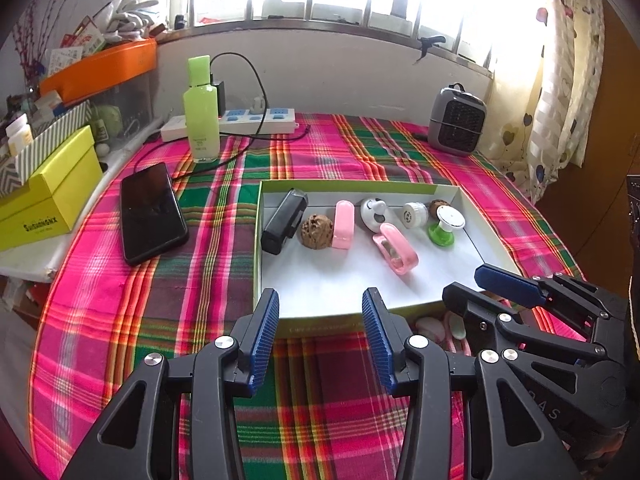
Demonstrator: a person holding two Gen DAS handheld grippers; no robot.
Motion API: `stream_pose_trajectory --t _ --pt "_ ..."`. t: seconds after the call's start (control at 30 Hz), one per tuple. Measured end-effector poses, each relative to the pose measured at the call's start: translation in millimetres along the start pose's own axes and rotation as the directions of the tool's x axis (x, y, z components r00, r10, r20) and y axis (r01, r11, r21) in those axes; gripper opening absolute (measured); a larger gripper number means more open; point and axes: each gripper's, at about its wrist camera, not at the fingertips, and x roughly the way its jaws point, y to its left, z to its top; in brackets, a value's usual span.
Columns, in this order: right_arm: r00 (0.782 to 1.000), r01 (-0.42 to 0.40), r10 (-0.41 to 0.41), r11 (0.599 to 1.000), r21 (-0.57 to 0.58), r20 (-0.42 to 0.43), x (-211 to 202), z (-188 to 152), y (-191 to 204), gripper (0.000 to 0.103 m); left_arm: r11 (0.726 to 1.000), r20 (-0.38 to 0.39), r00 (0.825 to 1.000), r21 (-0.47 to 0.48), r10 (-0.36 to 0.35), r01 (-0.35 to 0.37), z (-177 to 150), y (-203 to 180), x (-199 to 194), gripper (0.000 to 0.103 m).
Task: Organize objects
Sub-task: 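Withdraw both grippers toward the pink clip and white knob before the tray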
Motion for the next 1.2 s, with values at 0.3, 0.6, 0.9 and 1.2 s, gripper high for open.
stream_pose_trajectory --t 0.3,0.6,0.9,1.2 --pt "1.0 0.017 -0.017 1.0 0.011 0.0 -11 -17 -5 0.036 1.0 -0.012 0.999 -0.01 -0.03 0.03 -15 -4 -7 0.042" --pt "0.999 0.049 -0.049 0.998 0.045 -0.015 -14 -35 -18 0.036 0.997 -0.037 0.996 -0.027 -0.075 0.074 -31 -6 -3 0.042" --pt "0.999 -0.005 0.008 0.997 0.079 -0.033 -8 -42 -21 0.036 0.995 -0.068 0.994 -0.053 -0.082 0.079 -41 -5 8 0.042" --pt "0.998 -0.045 0.047 0.998 0.043 -0.048 0 -40 -8 0.036 0.995 -0.076 0.994 -0.068 -0.08 0.075 -42 0 12 0.042"
